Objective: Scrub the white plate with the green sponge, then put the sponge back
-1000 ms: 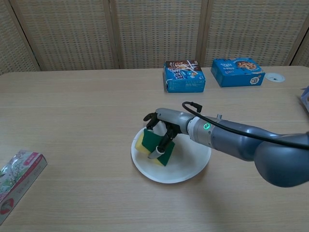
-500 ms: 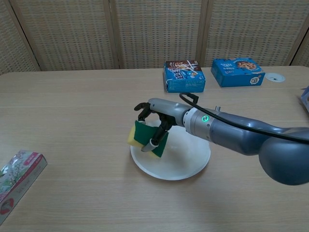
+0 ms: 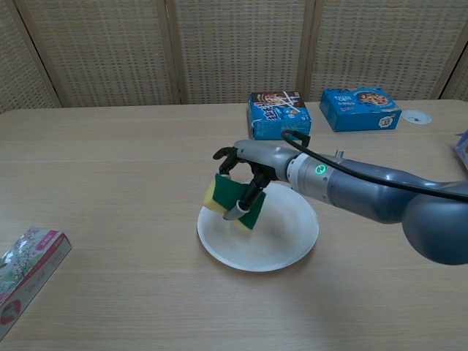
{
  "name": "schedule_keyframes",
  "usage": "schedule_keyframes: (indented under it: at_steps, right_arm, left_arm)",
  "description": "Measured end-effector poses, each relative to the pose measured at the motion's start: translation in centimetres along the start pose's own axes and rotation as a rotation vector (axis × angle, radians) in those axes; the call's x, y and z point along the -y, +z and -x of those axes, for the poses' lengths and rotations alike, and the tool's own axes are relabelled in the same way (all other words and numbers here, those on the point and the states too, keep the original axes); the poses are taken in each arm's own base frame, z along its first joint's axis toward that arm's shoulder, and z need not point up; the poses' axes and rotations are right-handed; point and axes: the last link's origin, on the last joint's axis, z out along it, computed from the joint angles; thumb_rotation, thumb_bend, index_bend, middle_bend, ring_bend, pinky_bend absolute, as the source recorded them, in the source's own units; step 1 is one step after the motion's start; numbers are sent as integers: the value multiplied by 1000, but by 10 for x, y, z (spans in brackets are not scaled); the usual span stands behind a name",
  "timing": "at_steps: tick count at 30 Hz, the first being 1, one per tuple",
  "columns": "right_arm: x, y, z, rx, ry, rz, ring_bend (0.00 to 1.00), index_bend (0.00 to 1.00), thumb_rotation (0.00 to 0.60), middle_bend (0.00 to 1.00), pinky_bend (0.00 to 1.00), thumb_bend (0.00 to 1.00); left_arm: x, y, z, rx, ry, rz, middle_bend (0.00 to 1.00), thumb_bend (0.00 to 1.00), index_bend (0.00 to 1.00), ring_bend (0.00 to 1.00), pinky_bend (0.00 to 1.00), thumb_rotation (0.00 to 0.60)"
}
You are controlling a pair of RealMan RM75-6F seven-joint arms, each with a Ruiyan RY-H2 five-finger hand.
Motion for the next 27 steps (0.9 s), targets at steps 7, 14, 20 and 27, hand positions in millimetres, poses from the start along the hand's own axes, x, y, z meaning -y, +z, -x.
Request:
schedule_keyframes:
  at_steps: [7, 14, 20, 27]
  right_arm:
    - [-14, 0, 20, 44, -13, 52, 0, 660, 600, 32, 0, 419]
    - [-19, 5, 25, 51, -30, 78, 0, 659, 600, 32, 0, 418]
    - [-17, 5, 22, 39, -21, 77, 0, 660, 600, 32, 0, 418]
    - [4, 3, -3, -26, 20, 2, 0, 659, 600, 32, 0, 419]
  left_arm:
    - [1, 2, 1, 6, 1, -6, 0, 0, 0, 0, 0, 600]
    - [0, 2, 1, 3, -1, -7, 0, 0, 0, 0, 0, 600]
    - [1, 2, 1, 4, -2, -6, 0, 0, 0, 0, 0, 600]
    - [-1, 1, 0, 2, -2, 3, 0, 0, 0, 0, 0, 600]
